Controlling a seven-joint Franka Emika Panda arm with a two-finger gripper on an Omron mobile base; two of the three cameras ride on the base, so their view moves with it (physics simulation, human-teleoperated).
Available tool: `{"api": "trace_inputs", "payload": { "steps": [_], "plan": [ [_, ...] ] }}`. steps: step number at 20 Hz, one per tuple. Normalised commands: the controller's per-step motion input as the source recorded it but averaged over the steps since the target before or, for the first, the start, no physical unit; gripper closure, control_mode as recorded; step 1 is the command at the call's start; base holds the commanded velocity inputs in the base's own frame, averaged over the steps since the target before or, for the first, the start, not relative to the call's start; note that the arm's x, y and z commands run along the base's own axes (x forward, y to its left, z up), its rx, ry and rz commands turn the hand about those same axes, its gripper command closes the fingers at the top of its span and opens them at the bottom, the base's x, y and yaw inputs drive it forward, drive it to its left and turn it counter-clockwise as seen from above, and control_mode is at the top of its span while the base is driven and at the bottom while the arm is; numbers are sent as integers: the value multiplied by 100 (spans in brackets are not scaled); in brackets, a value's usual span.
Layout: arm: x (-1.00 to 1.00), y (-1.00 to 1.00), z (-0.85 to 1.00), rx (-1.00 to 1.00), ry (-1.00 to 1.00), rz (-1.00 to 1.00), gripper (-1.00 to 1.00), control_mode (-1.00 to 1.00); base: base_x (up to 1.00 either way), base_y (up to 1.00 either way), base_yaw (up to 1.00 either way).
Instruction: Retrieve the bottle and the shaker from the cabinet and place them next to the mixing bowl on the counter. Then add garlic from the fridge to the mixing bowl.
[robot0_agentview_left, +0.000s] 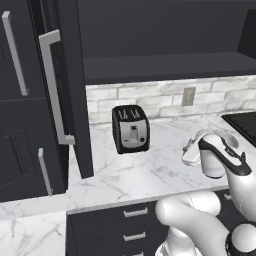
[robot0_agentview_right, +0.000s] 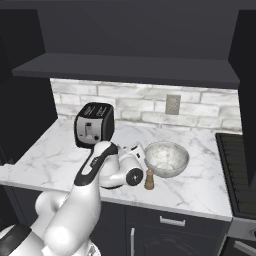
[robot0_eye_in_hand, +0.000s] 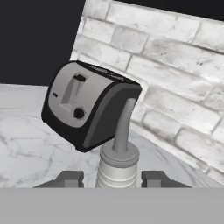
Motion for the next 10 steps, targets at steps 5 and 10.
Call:
{"api": "trace_inputs", "payload": {
  "steps": [5,10],
  "plan": [
    [24,-5,-2,4,0,-2,100,-100,0,0,0],
    [18,-1,-7,6,0,-3,100,-100,0,0,0]
  ]
}}
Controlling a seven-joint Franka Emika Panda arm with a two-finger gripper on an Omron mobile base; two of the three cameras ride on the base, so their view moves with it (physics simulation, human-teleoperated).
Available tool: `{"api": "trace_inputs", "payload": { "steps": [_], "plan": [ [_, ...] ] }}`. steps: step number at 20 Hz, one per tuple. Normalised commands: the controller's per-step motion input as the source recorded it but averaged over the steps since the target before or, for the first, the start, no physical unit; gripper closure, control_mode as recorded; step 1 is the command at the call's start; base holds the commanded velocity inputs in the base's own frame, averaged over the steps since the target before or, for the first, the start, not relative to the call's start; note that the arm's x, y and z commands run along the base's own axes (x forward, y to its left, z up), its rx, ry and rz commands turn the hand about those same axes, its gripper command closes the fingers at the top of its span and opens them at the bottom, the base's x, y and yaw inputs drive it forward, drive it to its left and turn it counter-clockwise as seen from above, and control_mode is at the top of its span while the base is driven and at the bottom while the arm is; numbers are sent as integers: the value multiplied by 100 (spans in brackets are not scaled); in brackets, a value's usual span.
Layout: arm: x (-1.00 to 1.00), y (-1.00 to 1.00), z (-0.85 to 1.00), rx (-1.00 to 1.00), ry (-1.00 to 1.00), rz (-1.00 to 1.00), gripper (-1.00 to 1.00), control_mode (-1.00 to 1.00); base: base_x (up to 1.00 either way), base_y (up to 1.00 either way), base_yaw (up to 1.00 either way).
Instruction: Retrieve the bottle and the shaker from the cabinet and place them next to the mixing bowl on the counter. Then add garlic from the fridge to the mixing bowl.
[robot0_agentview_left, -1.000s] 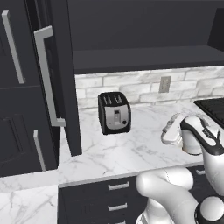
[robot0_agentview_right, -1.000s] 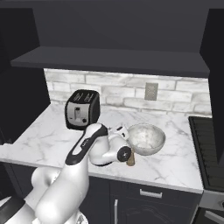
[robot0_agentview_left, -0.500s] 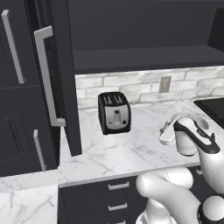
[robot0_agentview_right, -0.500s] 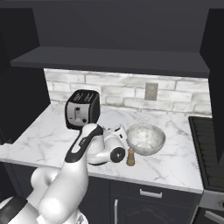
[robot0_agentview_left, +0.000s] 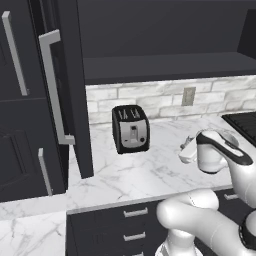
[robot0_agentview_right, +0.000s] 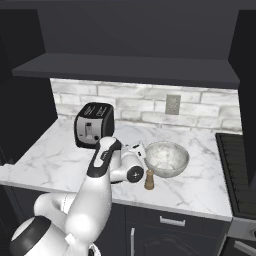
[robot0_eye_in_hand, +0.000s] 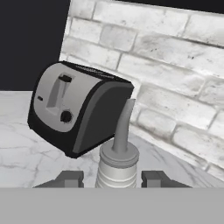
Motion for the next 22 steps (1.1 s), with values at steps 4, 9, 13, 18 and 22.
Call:
{"api": "trace_inputs", "payload": {
  "steps": [4,9,13,18,22],
  "plan": [
    [13,-2,-18,7,0,-5,100,-100,0,0,0],
    [9,0,-14,2,0,-5,100,-100,0,0,0],
    [9,0,-13,0,-4,-3,100,-100,0,0,0],
    [17,0,-15,0,-4,-1,100,-100,0,0,0],
    [9,0,-19,0,-4,0,100,-100,0,0,0]
  ]
}}
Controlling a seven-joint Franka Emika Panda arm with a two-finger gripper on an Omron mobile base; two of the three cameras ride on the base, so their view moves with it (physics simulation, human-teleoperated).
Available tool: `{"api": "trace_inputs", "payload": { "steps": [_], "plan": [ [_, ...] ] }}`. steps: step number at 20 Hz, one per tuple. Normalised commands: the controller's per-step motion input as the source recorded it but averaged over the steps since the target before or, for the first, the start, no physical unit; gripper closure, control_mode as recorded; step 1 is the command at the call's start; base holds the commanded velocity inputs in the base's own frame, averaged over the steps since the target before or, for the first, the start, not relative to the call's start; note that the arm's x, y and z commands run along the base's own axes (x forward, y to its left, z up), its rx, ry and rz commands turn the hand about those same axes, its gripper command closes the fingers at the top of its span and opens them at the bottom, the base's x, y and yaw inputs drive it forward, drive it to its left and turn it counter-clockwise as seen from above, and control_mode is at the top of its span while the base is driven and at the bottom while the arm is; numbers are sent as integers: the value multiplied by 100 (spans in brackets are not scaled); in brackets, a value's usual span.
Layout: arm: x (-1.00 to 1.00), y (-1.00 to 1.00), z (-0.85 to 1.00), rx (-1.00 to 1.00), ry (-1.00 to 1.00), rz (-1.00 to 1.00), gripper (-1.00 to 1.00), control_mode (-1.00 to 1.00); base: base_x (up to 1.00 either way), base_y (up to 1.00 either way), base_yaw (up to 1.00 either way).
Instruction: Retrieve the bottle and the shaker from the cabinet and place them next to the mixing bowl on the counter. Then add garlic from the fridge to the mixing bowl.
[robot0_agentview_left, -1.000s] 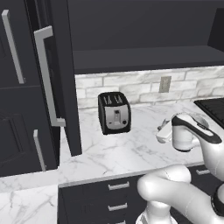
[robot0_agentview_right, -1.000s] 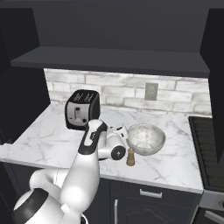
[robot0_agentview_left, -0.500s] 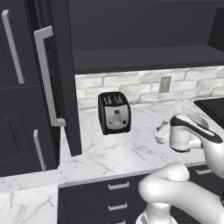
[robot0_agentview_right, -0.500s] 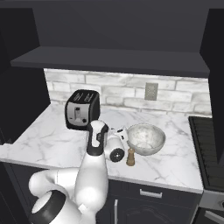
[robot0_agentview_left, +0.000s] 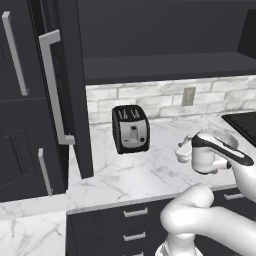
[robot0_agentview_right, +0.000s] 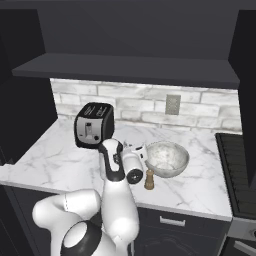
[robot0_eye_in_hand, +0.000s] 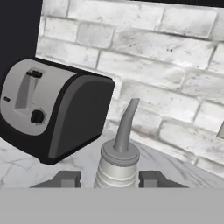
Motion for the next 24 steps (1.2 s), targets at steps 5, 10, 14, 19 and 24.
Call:
{"api": "trace_inputs", "payload": {
  "steps": [5,10,14,19,24],
  "plan": [
    [5,0,-29,0,-4,0,100,-100,0,0,0],
    [2,0,-29,0,-3,0,100,-100,0,0,0],
    [0,0,-9,0,0,0,-100,-100,0,0,0],
    [0,0,0,0,0,0,-100,-100,0,0,0],
    [0,0,0,0,0,0,-100,-100,0,0,0]
  ]
}}
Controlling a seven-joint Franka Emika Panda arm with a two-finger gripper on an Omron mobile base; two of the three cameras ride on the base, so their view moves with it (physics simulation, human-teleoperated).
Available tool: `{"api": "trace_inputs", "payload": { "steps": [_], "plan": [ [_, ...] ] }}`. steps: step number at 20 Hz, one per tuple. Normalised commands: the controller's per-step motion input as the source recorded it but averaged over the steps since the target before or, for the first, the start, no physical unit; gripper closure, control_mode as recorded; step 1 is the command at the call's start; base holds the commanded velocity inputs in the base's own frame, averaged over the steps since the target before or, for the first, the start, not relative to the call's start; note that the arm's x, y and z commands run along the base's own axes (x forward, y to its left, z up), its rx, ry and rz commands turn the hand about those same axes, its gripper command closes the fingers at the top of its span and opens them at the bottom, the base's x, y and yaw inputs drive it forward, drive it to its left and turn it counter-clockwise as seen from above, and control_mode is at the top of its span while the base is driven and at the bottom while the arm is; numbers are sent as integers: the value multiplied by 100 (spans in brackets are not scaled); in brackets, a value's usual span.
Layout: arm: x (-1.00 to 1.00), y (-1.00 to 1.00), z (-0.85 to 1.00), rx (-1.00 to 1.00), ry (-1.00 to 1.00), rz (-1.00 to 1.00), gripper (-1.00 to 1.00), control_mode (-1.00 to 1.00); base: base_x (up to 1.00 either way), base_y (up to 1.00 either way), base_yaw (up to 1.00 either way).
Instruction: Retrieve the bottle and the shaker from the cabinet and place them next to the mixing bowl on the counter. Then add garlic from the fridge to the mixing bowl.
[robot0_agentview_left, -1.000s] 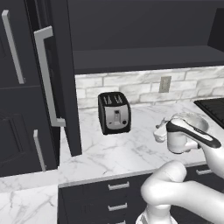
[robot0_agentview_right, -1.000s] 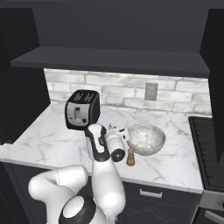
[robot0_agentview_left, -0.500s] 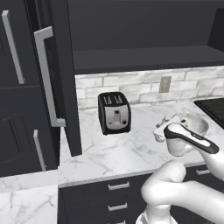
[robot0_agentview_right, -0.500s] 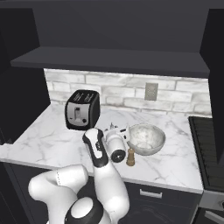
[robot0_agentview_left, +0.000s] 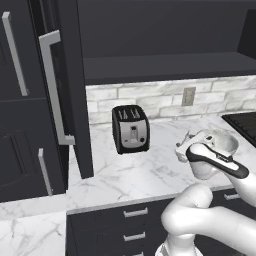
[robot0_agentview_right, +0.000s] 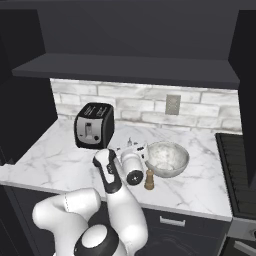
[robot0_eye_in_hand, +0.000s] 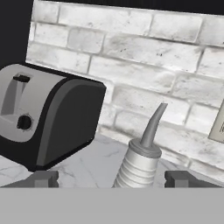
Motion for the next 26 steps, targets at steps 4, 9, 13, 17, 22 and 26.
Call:
{"api": "trace_inputs", "payload": {
  "steps": [4,9,13,17,22,26],
  "plan": [
    [0,0,0,0,0,0,-100,-100,0,0,0],
    [-4,0,1,0,0,0,-100,-100,0,0,0],
    [-16,0,27,0,0,0,-100,-100,0,0,0],
    [-28,0,64,0,-5,0,-100,-100,0,0,0],
    [-34,-3,75,0,-4,0,-100,-100,0,0,0],
    [-57,-5,68,0,3,0,-100,-100,0,0,0]
  ]
}}
